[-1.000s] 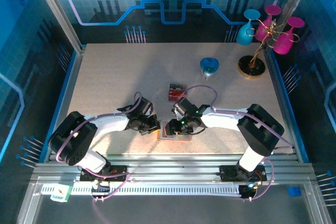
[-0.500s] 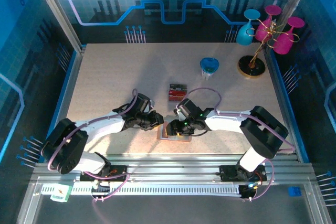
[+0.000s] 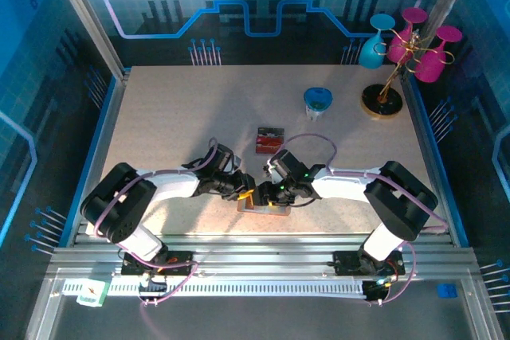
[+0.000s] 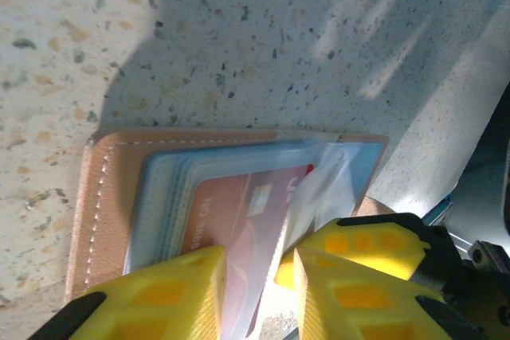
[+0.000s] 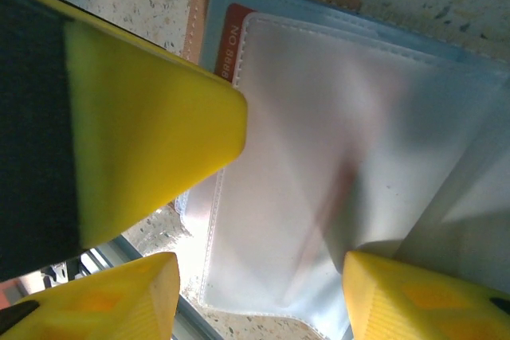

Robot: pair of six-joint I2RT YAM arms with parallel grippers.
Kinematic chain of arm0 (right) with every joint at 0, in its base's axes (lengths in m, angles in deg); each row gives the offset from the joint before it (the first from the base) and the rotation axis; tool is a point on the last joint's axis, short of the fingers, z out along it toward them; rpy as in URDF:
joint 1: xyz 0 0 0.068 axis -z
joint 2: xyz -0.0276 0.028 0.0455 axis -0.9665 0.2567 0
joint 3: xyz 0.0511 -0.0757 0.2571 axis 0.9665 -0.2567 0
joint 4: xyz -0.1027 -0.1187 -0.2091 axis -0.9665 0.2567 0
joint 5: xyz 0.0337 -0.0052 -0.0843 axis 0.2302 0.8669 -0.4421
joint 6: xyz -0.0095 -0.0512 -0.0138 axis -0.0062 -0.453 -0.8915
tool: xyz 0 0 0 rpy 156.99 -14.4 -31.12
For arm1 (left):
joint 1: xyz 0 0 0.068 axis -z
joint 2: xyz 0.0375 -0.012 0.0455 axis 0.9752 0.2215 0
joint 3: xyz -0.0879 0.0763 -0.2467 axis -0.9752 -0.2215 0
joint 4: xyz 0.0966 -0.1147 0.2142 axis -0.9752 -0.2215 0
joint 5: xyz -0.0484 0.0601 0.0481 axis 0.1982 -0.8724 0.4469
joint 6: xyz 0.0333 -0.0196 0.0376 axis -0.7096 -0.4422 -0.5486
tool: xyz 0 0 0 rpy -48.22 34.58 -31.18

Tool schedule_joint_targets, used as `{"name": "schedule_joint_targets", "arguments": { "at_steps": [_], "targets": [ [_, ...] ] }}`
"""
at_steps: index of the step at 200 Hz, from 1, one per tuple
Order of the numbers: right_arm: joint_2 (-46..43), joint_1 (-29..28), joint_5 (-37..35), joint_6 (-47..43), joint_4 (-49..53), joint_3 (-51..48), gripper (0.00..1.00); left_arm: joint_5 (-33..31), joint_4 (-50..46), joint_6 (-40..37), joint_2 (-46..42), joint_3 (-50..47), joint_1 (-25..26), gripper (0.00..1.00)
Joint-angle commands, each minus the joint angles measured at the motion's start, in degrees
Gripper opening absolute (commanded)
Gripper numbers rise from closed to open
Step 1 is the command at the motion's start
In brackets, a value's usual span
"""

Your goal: Take the credit cards out of the card holder

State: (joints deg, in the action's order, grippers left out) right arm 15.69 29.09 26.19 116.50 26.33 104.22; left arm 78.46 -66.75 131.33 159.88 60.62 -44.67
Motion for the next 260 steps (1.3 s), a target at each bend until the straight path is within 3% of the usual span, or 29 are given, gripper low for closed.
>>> {"name": "schedule_joint_targets", "arguments": {
  "at_steps": [1, 128, 260],
  "targets": [
    [-1.07, 0.57, 1.06, 0.46, -0.53, -0.75, 0.57, 1.87, -1.03, -0.06, 1.51, 0.64, 0.56, 0.3],
    [-12.7, 1.54, -1.58, -0.94, 1.26, -1.92, 0.58, 3.13, -2.07, -0.49, 1.71, 2.13, 1.24, 0.25],
    [-23.07, 10.12, -3.15, -3.76, 7.95, -5.34, 0.58, 2.73, -6.82, -0.77, -0.98, 7.06, 3.82, 0.26]
  ]
}}
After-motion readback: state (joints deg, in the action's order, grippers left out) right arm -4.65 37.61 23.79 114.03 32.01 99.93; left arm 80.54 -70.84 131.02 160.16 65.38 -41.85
